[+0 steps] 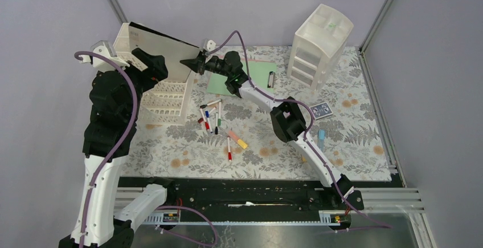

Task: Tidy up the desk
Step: Place the folder in the storage box.

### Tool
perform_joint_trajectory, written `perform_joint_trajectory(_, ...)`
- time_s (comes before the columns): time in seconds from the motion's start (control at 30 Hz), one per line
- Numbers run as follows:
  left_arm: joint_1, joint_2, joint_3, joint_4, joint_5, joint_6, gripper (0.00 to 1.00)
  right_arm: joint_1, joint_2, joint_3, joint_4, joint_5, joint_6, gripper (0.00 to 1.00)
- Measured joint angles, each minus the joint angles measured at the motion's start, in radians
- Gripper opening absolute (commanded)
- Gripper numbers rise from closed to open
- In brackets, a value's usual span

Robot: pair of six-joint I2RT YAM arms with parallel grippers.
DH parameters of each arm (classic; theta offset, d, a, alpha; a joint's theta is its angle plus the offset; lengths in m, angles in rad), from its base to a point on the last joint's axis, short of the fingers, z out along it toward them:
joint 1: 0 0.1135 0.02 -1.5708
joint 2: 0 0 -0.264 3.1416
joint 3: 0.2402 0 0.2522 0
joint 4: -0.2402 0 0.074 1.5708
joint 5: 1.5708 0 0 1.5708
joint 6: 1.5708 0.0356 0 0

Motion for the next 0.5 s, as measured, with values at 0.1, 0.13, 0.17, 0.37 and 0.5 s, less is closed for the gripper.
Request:
perform_joint_trajectory(0.1, 0.0, 0.006, 0.0, 0.0, 0.0, 0.007, 0.99, 0.0, 0.0, -0.012, 0.004, 0.0, -0.005, 0.3)
perform_joint_trajectory(0.13, 0.0, 0.009, 0.0, 0.0, 0.0, 0.01, 0.99, 0.0, 0.0, -0.015, 0.006, 0.0, -0.006, 0.32)
perform_joint_trajectory(0.17, 0.0, 0.012, 0.0, 0.0, 0.001, 0.015, 0.99, 0.0, 0.0, -0.017, 0.008, 0.0, -0.006, 0.34)
perform_joint_trajectory(0.37, 0.0, 0.011, 0.0, -0.001, 0.003, 0.037, 0.99, 0.002, 0.0, -0.026, 0.012, 0.001, -0.001, 0.39)
perform_joint_trajectory(0.5, 0.0, 0.005, -0.001, -0.001, 0.006, 0.05, 0.99, 0.004, -0.001, -0.032, 0.013, 0.002, 0.021, 0.52)
